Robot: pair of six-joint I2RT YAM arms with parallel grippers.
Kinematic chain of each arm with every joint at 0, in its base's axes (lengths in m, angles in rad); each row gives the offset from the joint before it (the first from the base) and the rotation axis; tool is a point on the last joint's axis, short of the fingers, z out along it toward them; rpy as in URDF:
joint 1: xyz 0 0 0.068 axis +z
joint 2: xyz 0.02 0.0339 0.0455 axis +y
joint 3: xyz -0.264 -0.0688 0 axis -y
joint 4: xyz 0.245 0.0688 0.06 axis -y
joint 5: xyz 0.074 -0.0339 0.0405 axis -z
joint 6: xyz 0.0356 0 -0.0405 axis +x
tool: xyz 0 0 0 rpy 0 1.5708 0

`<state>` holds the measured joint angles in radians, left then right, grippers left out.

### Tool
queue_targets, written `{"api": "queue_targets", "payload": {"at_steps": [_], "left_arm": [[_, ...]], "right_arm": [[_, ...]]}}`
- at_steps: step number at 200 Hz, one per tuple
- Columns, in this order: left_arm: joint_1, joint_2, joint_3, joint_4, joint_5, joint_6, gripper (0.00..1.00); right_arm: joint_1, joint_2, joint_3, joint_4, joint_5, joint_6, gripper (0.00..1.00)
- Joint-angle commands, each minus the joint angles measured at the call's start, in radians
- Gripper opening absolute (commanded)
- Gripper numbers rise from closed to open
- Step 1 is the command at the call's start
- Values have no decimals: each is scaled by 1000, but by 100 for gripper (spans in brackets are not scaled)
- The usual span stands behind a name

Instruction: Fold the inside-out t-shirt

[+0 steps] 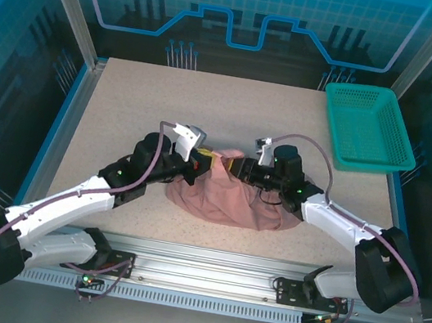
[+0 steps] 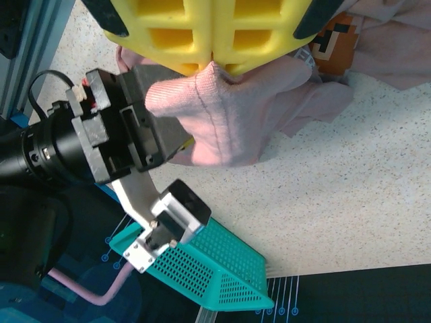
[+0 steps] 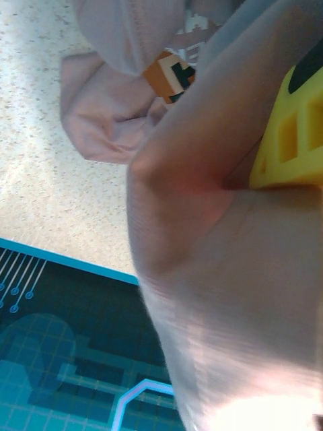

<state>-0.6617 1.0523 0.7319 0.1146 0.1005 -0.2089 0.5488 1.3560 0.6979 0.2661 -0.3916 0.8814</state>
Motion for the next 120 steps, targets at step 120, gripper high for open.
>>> {"api": "queue_targets", "payload": {"at_steps": [120], "left_arm": [[28,-66,-64,14,-76,-7,0]], "right_arm": [[-38,-153,113,-413,175,-314,0]]}}
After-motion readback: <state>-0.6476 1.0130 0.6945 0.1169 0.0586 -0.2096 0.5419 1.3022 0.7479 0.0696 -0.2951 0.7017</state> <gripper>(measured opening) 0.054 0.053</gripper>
